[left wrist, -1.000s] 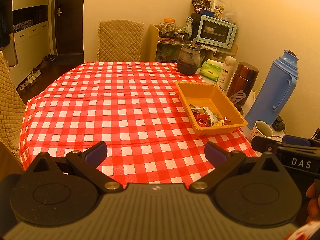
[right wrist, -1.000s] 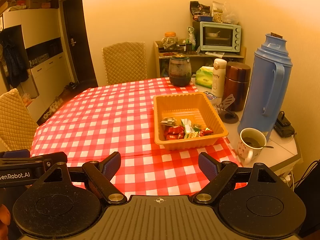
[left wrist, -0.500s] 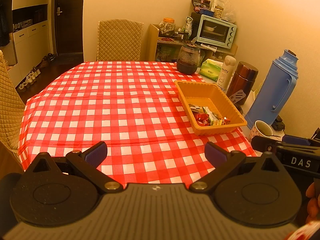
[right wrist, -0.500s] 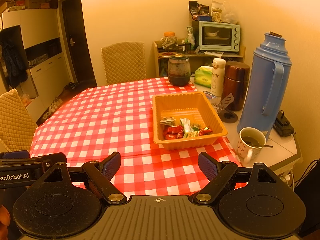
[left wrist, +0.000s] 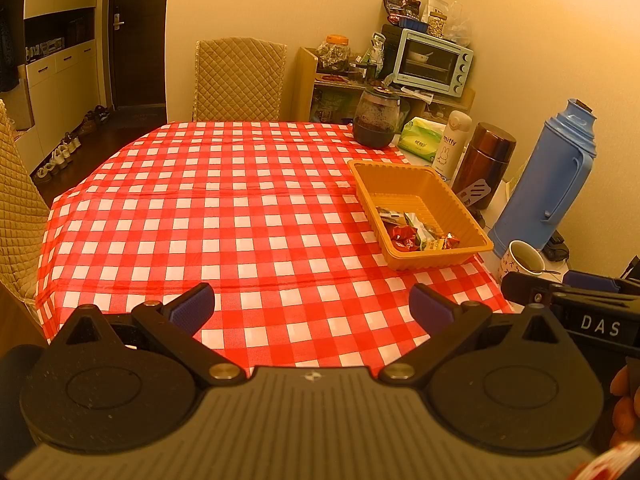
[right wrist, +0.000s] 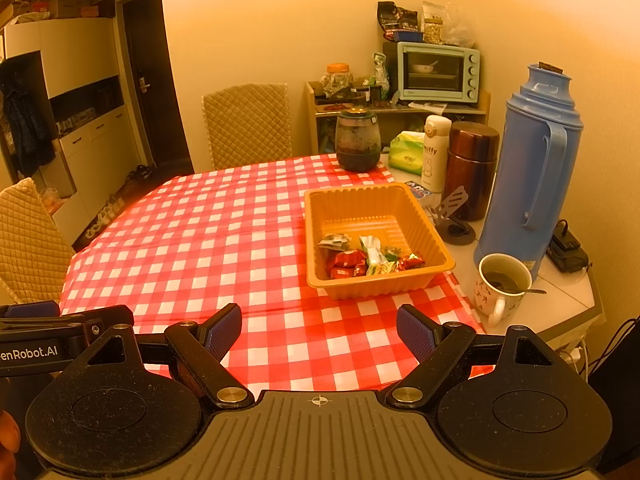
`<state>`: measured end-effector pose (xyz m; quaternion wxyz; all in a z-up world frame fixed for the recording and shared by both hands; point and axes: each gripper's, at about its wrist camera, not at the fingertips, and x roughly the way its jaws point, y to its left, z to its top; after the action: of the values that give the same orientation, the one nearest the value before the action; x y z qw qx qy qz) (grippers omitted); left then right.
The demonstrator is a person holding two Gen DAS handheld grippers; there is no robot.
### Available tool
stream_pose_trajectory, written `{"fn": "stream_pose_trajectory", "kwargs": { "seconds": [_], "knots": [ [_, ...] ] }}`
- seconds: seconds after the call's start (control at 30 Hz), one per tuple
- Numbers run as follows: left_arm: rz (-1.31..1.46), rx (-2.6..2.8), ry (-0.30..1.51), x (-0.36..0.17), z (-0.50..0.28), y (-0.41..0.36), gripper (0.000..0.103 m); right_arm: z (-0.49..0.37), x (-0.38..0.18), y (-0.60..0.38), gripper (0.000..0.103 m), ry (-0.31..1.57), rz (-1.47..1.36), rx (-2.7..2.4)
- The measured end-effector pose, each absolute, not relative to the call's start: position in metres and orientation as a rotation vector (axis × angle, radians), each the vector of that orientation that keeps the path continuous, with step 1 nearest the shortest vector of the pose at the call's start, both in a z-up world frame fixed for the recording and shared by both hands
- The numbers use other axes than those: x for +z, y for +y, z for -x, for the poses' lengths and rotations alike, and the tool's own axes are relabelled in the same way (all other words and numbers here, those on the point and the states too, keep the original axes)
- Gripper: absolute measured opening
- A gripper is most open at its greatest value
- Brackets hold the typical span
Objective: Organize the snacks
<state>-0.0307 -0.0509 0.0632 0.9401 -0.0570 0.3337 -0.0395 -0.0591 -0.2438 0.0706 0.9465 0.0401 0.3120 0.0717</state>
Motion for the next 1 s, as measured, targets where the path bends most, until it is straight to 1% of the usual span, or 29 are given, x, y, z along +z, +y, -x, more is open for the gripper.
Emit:
{"fn": "stream_pose_trajectory", "kwargs": {
  "seconds": [1.0],
  "knots": [
    [0.118, -0.081, 0.685, 0.0622, 0.0319, -0.0528, 0.103, 0.0599, 0.0676, -0.2449, 0.084, 0.637, -0.085, 0.143]
  ]
}}
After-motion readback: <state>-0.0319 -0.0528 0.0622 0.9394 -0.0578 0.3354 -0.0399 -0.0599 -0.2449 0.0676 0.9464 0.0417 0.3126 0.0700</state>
